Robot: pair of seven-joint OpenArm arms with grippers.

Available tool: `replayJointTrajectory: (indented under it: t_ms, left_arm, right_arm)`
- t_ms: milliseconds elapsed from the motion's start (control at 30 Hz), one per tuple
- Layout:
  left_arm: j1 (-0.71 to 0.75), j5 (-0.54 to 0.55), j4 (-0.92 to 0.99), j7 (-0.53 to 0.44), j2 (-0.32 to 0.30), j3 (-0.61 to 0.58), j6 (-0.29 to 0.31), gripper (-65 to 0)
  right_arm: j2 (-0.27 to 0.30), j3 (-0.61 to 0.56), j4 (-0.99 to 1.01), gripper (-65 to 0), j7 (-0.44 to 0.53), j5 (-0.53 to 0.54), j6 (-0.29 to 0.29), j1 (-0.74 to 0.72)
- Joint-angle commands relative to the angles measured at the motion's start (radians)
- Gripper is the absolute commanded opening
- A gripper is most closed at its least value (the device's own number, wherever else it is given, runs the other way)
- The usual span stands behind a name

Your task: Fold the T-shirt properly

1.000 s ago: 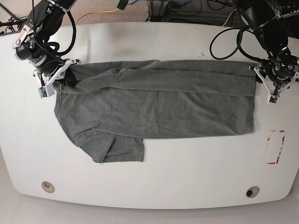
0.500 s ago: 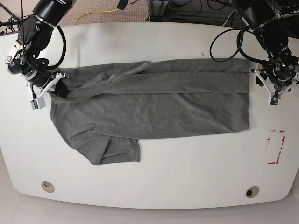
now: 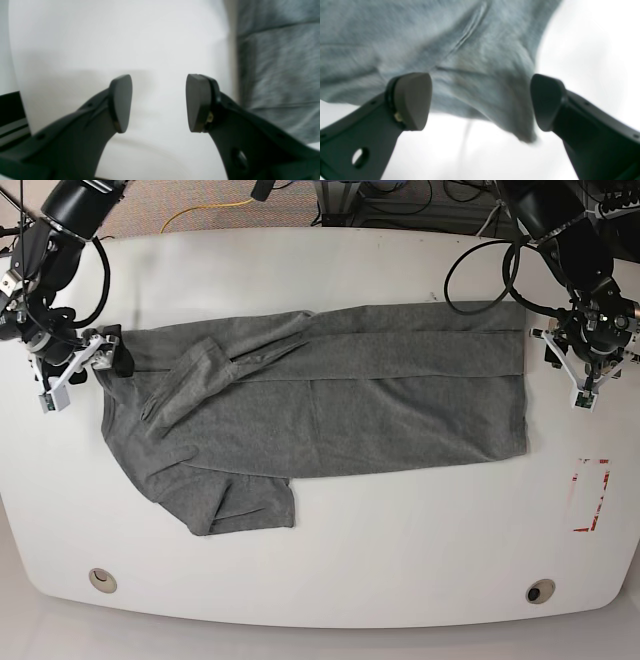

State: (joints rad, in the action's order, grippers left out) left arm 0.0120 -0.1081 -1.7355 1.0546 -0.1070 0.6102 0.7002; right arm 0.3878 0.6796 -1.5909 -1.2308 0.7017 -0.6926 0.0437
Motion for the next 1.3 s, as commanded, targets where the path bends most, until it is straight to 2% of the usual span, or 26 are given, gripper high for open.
replayJointTrajectory:
  t_ms: [0,167,400,533,733,933,1100,1267]
  left_arm:
    - [0.003,0.006,-0.051,-0.010,-0.004,0.000,-0.002,-33.2]
    - [0.033,0.054,-0.067,-0.010,0.034,-0.003,-0.002,-33.1]
    - [0.111,0.121,-0.131,-0.010,0.042,-0.011,-0.002,-33.1]
    - [0.154,0.127,-0.131,-0.012,0.042,-0.017,-0.002,-33.1]
    - [0.171,0.130,-0.131,-0.014,0.043,-0.019,-0.002,-33.1]
    - [0.182,0.129,-0.125,-0.017,0.045,-0.020,-0.002,-33.1]
    - [0.202,0.124,-0.123,-0.078,0.082,-0.022,-0.002,-33.1]
    - [0.217,0.130,-0.122,-0.084,0.091,-0.052,-0.002,-33.1]
  right_arm:
    - [0.050,0.010,-0.019,-8.9,0.030,0.003,-0.006,0.015]
    - [0.061,0.010,-0.019,-11.7,0.033,-0.123,-0.006,0.025]
    - [0.041,0.001,0.014,-11.4,0.141,-0.270,-0.006,0.045]
    - [0.041,0.002,0.068,-11.7,0.151,-0.273,-0.006,0.043]
    - [0.041,0.001,0.172,-11.7,0.225,-0.273,-0.006,0.040]
    - [0.020,0.001,0.206,-11.7,0.233,-0.277,-0.006,0.032]
    - [0.013,0.001,0.208,-11.9,0.233,-0.277,-0.006,0.025]
    - [-0.010,0.001,0.208,-11.9,0.231,-0.277,-0.006,0.023]
